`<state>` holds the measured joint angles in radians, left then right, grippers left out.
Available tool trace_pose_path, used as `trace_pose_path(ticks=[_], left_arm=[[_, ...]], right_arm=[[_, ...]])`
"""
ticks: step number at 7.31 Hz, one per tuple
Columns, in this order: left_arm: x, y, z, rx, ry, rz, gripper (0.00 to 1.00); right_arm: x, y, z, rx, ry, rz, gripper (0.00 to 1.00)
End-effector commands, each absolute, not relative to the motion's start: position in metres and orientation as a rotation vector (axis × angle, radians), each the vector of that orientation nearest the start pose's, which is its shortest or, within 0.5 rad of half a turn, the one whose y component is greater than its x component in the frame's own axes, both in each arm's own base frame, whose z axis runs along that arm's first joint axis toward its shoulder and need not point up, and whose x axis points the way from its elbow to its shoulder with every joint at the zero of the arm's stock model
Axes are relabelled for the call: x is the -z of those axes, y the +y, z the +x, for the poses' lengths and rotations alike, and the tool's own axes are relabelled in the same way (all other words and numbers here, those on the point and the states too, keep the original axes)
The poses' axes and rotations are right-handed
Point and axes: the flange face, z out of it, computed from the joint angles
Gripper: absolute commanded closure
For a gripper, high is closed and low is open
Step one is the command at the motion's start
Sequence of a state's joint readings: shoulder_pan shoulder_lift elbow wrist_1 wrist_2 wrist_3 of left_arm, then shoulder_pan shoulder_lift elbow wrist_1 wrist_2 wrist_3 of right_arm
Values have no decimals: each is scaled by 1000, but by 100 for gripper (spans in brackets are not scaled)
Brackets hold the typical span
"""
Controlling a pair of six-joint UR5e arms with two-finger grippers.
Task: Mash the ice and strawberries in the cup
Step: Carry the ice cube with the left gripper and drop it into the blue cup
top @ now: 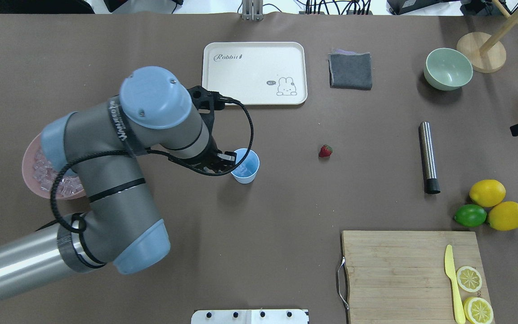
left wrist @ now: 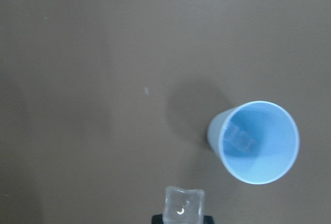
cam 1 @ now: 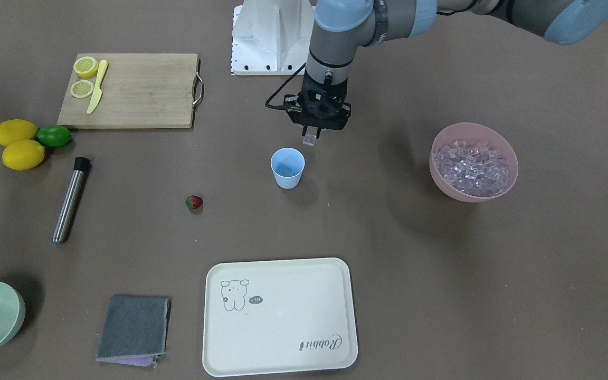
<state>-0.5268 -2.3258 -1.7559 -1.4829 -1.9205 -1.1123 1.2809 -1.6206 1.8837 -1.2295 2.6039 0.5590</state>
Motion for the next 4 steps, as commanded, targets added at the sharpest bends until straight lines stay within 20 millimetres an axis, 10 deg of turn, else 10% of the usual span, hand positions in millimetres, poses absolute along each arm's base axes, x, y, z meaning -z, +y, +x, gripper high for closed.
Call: trace_pose_path(ticks=[1, 3, 4], left_arm=[[-132, -426, 550, -61, 917, 107, 100], [-136, -431, 556, -62, 922, 111, 87], [-140, -432, 556, -62, 919, 118, 3]], right_arm=[[-429, -479, -142, 74, -1138, 56, 0], [-395, -485, -189, 69, -1136, 36, 0], [-378, -485, -216, 75, -1133, 35, 0]])
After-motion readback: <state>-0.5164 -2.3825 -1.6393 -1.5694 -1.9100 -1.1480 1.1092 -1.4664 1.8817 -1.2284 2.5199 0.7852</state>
